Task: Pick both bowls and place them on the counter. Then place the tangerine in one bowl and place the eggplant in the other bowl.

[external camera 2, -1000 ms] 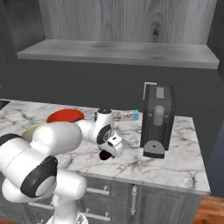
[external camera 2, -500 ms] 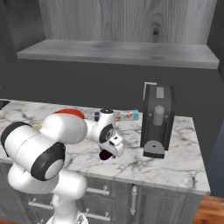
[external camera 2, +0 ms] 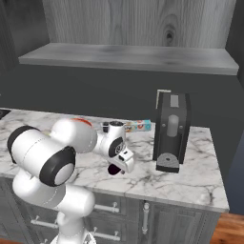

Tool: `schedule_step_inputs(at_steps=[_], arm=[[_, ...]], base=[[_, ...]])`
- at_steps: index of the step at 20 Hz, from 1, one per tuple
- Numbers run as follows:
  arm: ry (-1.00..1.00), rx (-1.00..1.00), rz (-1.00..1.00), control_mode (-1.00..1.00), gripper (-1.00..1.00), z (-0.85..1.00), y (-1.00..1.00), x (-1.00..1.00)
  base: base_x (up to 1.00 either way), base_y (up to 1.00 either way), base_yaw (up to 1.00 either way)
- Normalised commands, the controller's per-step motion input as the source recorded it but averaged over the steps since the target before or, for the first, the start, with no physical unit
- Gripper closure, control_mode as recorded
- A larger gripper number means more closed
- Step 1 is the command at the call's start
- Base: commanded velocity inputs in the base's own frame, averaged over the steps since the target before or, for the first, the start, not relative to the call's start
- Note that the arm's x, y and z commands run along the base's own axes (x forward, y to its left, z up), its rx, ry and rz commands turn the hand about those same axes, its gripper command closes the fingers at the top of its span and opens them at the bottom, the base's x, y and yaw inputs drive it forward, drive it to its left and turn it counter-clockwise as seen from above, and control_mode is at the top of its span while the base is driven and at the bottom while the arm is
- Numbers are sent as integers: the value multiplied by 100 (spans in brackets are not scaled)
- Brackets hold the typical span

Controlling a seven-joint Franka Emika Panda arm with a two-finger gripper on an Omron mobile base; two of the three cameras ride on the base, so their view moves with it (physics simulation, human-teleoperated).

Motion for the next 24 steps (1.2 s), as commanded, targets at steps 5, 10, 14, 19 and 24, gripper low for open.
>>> schedule_step_inputs(at_steps=[5, 10, 14, 19, 24], arm=[[0, 0, 0, -100, 100, 0, 0, 0], [-8, -1, 0, -100, 100, 29, 14, -34], [-6, -2, 0, -100, 100, 69, 25, -41], [0, 0, 0, -100, 100, 88, 44, -19], [0, 0, 2, -100, 100, 78, 66, -13]], base=[[0, 0, 0], [0, 0, 0], [0, 0, 0], [0, 0, 0], [0, 0, 0]])
